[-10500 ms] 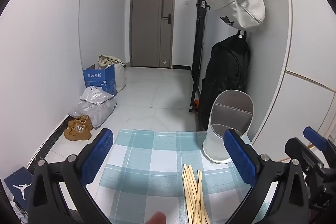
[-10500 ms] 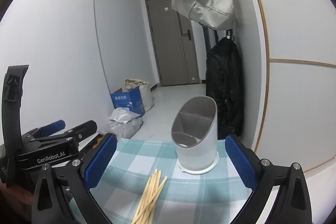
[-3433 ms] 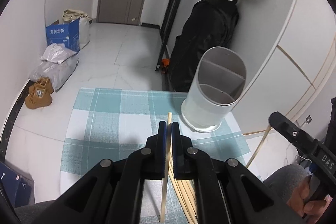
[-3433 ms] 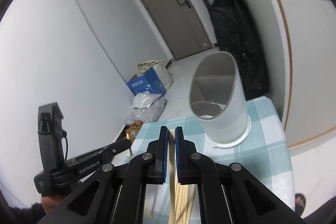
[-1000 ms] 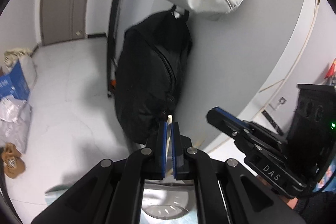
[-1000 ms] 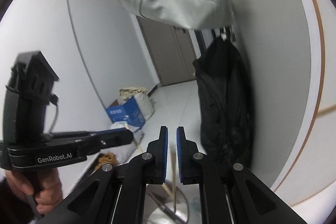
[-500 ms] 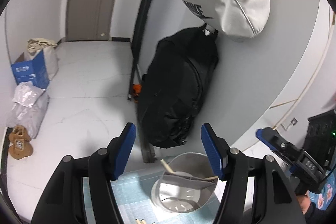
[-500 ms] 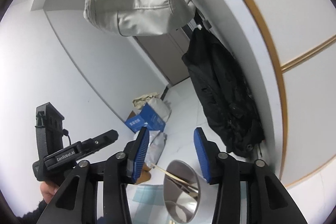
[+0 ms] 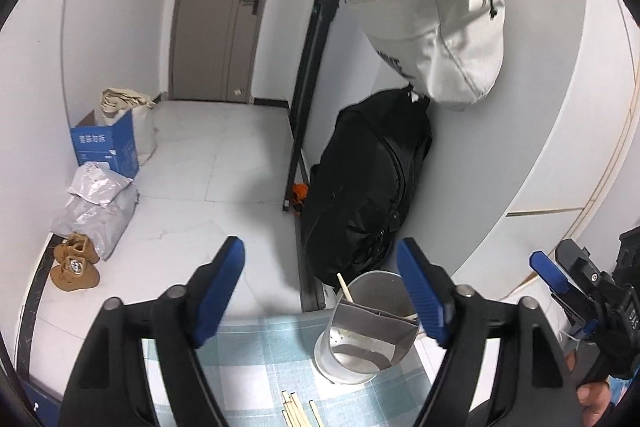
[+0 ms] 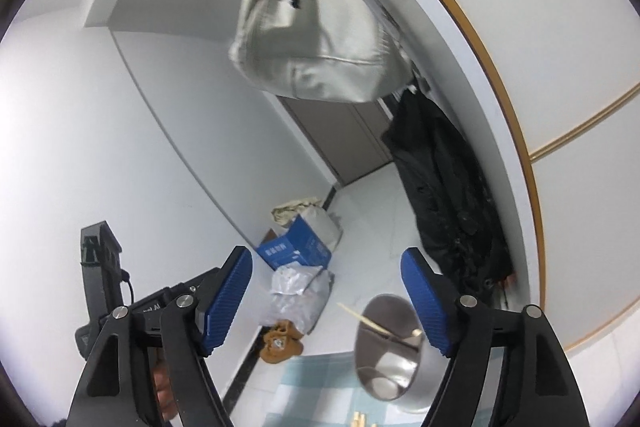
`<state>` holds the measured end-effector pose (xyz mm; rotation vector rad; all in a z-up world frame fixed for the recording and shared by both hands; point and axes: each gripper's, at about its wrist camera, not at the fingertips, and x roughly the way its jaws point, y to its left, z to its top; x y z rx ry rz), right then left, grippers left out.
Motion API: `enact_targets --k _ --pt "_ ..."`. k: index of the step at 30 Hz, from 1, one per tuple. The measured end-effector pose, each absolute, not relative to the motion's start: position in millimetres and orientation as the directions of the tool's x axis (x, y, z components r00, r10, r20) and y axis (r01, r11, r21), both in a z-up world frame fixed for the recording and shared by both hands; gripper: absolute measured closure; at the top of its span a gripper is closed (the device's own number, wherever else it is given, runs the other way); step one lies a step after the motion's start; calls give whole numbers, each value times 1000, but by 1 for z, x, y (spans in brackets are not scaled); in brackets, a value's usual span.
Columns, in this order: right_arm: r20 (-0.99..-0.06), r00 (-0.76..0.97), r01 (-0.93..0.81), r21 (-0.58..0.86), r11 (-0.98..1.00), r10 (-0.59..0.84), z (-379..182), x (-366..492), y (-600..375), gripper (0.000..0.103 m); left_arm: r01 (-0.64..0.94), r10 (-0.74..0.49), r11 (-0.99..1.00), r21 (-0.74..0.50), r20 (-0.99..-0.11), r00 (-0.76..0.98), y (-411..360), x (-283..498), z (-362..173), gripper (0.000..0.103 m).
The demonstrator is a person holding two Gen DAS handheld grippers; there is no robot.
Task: Organize utensils
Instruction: 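Lower the right gripper back to the chopsticks and close on one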
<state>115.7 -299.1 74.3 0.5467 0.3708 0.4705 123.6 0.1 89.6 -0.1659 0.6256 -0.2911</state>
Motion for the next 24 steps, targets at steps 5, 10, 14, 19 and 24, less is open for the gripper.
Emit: enact_targets --k 5,10,14,19,24 --pt "-199 825 -358 541 761 529 81 90 -287 16 204 -298 952 -230 -524 798 5 103 93 27" --pt "-199 805 -397 521 756 559 74 70 -275 13 181 -247 967 -178 -498 831 7 86 85 19" --pt "-226 794 -405 495 769 564 60 55 -267 13 177 -230 972 -154 -479 847 8 73 74 18" --pt "-276 794 -402 431 808 542 39 39 -251 12 128 -185 980 -153 -456 871 19 58 52 17" --pt "-352 758 -413 391 822 549 5 33 -237 12 81 -154 982 -169 -481 863 31 54 18 17"
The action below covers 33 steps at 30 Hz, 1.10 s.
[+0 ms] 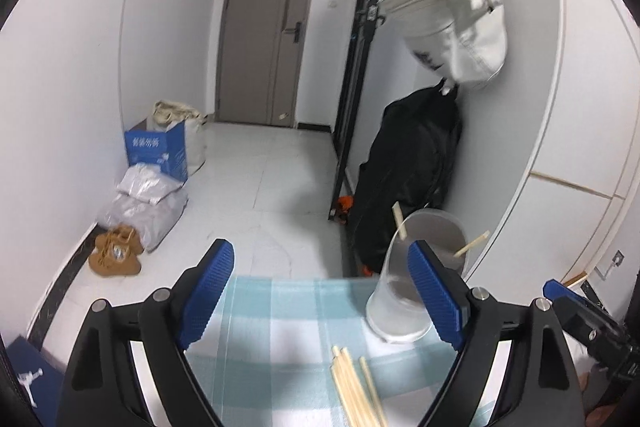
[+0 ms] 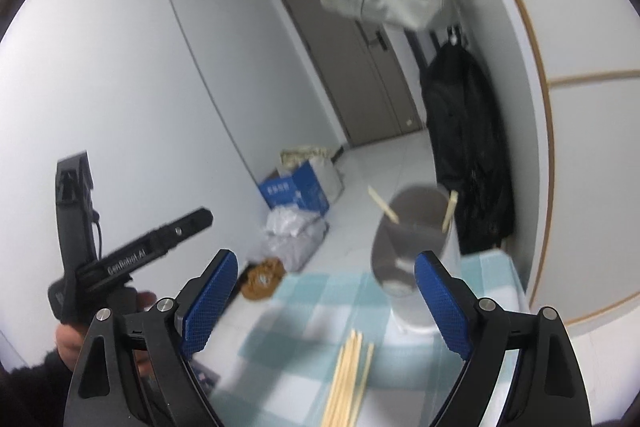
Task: Organize utensils
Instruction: 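Lower the right gripper back to the chopsticks and close on one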
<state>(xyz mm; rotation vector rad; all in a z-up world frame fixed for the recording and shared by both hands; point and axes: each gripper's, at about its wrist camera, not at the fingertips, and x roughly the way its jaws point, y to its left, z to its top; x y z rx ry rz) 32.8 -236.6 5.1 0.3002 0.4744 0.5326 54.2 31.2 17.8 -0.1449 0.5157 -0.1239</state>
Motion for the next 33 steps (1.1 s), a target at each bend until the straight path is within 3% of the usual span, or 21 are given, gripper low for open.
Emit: enact_targets --k 5,11,13,17,23,33 --pt "-437 718 -400 378 835 542 -29 34 -227 15 -17 -74 986 -167 -522 850 40 55 -24 17" --pt "-554 655 -377 349 858 513 -67 40 -214 31 -9 -141 970 -243 -591 794 46 71 -65 17" --pt "-617 602 -372 345 862 507 -80 51 -206 50 5 -158 969 -249 -599 785 47 69 -79 17" --pt "-697 541 -375 301 877 471 -96 68 -187 51 -10 -145 974 -226 -656 741 58 70 -100 17" --pt "-808 415 -377 265 888 417 -130 105 -155 52 -71 -174 948 -311 -691 702 83 81 -110 17" --pt "-914 344 -401 64 914 215 -169 137 -120 75 -137 -168 934 -329 -745 646 104 93 -131 17"
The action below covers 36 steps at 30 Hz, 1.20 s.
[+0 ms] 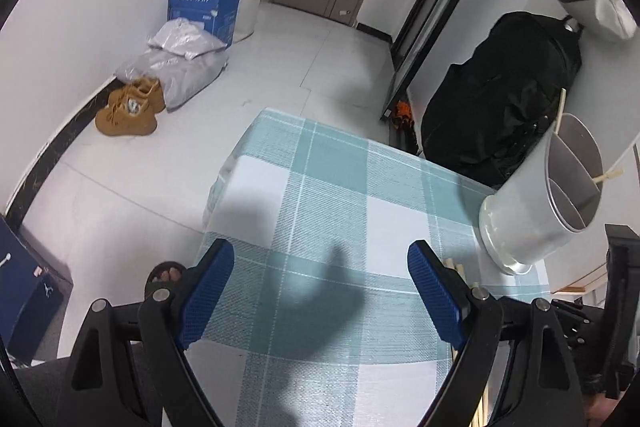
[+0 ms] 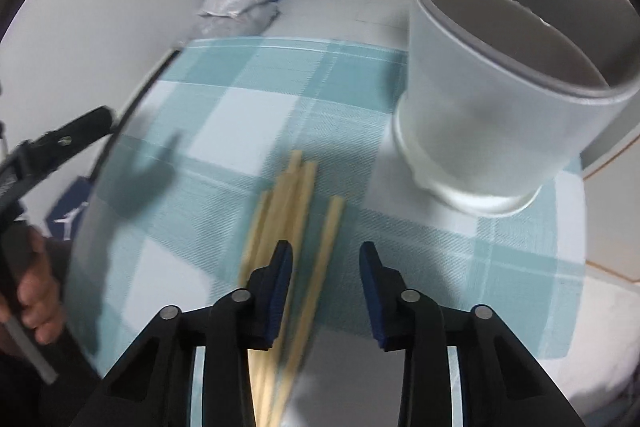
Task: Organize utensils
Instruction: 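Lower the right gripper back to the chopsticks and close on one, then lift the second chopstick with the right gripper and raise it upright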
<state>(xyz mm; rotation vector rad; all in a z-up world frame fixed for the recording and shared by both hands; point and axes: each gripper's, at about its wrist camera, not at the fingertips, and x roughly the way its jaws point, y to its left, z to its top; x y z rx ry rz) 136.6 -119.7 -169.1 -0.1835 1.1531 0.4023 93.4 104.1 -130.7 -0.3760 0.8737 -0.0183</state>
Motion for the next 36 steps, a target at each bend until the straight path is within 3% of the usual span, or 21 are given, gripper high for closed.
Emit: enact_targets --k 9,14,18,27,31,36 --pt "-931 342 -408 -25 913 127 -174 156 -103 78 -133 -188 930 -342 -756 627 108 100 -135 17" --pt "-937 324 -416 -14 909 134 -172 160 -95 95 -144 -183 931 -336 -768 613 112 102 -137 17" --pt "-934 322 -394 13 919 151 -173 166 -92 97 -134 -180 937 -324 -774 607 112 102 -136 17" --pt "-808 469 -275 250 928 356 -125 141 -146 97 9 -277 946 -323 -797 536 69 92 -137 17" --pt "-733 527 -182 397 899 430 -115 122 -185 97 27 -210 973 -230 -830 517 42 86 -140 17" --pt "-678 560 -18 564 825 476 -128 117 -232 97 29 -225 971 -236 -870 438 21 85 -149 17"
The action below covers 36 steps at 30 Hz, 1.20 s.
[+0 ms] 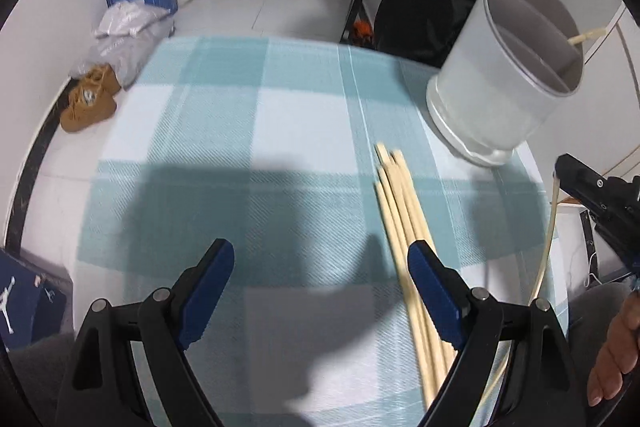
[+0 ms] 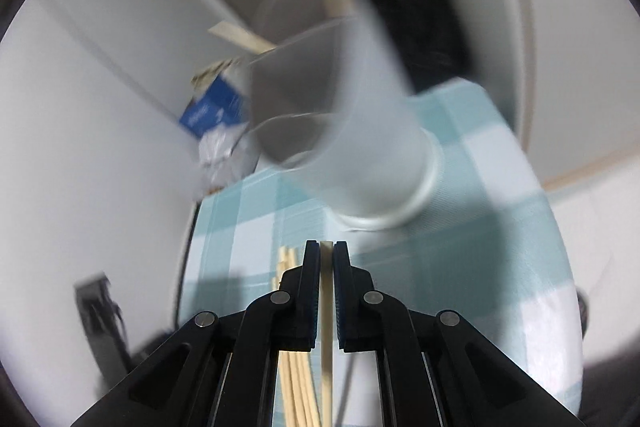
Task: Organize utensils
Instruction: 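Lift the second chopstick with the right gripper and raise it upright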
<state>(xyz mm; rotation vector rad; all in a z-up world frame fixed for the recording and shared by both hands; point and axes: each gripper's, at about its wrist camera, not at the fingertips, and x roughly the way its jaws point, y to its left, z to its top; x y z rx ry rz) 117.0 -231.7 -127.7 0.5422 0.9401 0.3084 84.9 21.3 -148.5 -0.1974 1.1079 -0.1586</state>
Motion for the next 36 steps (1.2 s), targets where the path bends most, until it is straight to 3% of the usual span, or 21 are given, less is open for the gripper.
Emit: enact_targets --k 11,27,33,36 --pt "-583 604 138 748 649 543 -163 110 -300 97 38 -81 997 -72 -929 361 -1 91 -156 17" --pt "-488 692 93 790 605 532 -140 114 -325 97 40 23 999 34 -969 246 -8 116 -161 20" --pt "-482 679 83 800 595 553 -141 117 -325 97 55 -37 998 -25 -974 225 -16 124 -155 58" --pt "-479 679 81 802 591 557 -139 115 -325 97 98 -58 994 -38 -976 212 -25 125 -153 88"
